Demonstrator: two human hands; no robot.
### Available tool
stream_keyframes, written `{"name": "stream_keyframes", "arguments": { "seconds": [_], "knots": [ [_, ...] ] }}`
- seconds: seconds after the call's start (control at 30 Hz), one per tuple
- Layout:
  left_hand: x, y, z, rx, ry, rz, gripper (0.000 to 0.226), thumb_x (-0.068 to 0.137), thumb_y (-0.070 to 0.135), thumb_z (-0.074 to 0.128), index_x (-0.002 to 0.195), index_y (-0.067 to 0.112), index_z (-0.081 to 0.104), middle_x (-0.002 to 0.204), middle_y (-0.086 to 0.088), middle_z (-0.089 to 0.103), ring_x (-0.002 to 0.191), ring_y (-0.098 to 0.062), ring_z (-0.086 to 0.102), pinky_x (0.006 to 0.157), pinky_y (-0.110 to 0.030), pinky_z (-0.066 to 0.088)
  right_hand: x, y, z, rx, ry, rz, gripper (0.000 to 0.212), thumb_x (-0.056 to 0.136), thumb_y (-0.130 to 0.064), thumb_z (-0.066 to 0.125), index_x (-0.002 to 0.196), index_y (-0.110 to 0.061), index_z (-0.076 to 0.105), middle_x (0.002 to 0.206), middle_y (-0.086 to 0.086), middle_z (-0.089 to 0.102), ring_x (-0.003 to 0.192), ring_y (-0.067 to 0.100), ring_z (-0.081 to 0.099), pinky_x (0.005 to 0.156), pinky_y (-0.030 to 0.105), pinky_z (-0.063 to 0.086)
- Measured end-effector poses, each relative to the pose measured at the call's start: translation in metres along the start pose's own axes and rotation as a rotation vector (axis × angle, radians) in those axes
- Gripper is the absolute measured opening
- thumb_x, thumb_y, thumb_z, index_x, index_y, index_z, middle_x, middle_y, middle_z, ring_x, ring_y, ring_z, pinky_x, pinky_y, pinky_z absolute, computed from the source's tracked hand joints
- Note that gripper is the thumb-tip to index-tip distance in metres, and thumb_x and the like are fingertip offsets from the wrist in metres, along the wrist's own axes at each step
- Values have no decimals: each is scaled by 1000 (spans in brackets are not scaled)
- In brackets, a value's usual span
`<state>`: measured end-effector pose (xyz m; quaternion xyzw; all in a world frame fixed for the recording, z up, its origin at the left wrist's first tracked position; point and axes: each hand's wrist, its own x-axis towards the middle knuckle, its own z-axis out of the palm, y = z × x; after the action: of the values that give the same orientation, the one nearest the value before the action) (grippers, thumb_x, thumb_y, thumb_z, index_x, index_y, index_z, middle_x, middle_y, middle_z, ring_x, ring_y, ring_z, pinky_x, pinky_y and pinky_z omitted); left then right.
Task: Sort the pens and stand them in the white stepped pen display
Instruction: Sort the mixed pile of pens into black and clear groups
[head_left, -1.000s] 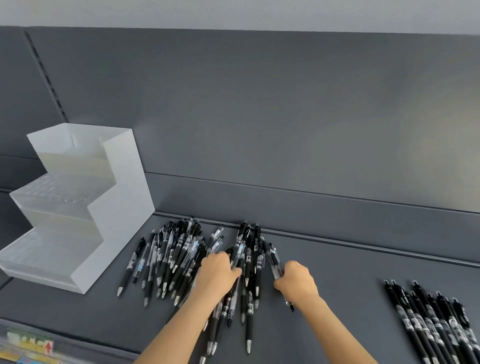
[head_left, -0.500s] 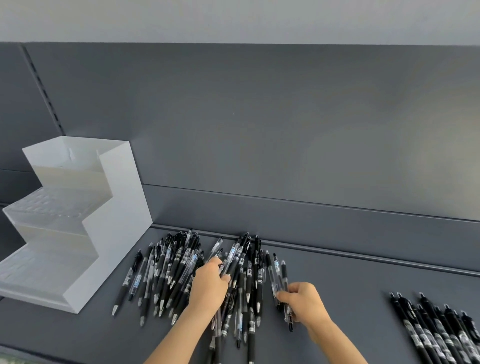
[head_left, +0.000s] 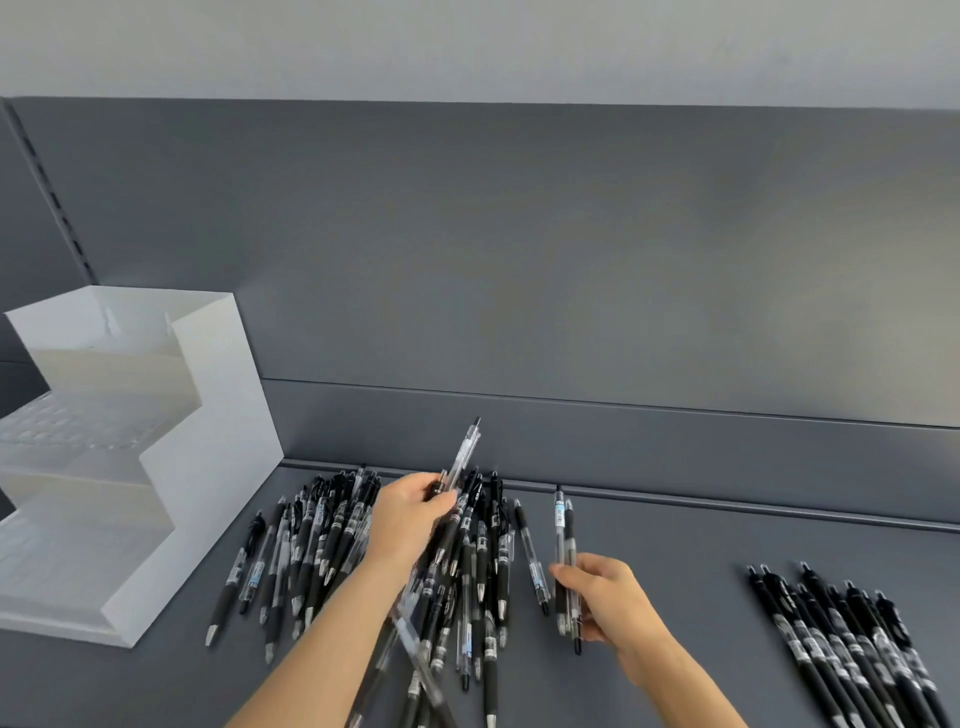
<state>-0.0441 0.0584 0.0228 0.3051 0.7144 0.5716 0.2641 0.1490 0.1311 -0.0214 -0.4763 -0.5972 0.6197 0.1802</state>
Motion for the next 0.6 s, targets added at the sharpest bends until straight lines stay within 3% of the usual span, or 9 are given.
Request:
{"name": "stream_keyframes", "arguments": {
  "seconds": [0.13, 0.23, 0.4, 0.6],
  "knots": [
    [1, 20, 1, -104, 19, 91, 16, 84, 1, 63, 95, 13, 67, 86, 5, 67, 78, -1, 61, 65, -5, 45, -10, -7, -1, 6, 1, -37, 15, 88, -21, 59, 79, -12, 53, 75, 10, 37, 64, 21, 35, 57, 29, 36],
    [-6, 29, 10, -199, -17, 112, 17, 85, 2, 63, 85, 18, 66, 83, 1, 68, 76, -9, 63, 70, -13, 47, -20, -11, -2, 57, -6, -50, 14, 89, -20, 59, 81, -9, 62, 73, 9, 47, 60, 20, 42, 59, 30, 38],
    [-21, 41, 41, -287, -130, 95, 21, 89, 0, 55, 86, 20, 62, 81, -5, 67, 69, -15, 61, 69, -29, 47, -42, -17, -17, 161, 15, -57, 13, 90, -16, 58, 88, -7, 66, 68, 1, 62, 57, 16, 52, 64, 35, 45],
    [-44, 44, 94, -261, -285, 55, 12, 95, 7, 48, 91, 13, 57, 76, -9, 61, 59, -16, 57, 60, -29, 52, -63, -8, -59, 238, 126, -67, 10, 88, -8, 60, 83, -12, 68, 70, 4, 67, 62, 18, 56, 66, 37, 49]
  ]
}}
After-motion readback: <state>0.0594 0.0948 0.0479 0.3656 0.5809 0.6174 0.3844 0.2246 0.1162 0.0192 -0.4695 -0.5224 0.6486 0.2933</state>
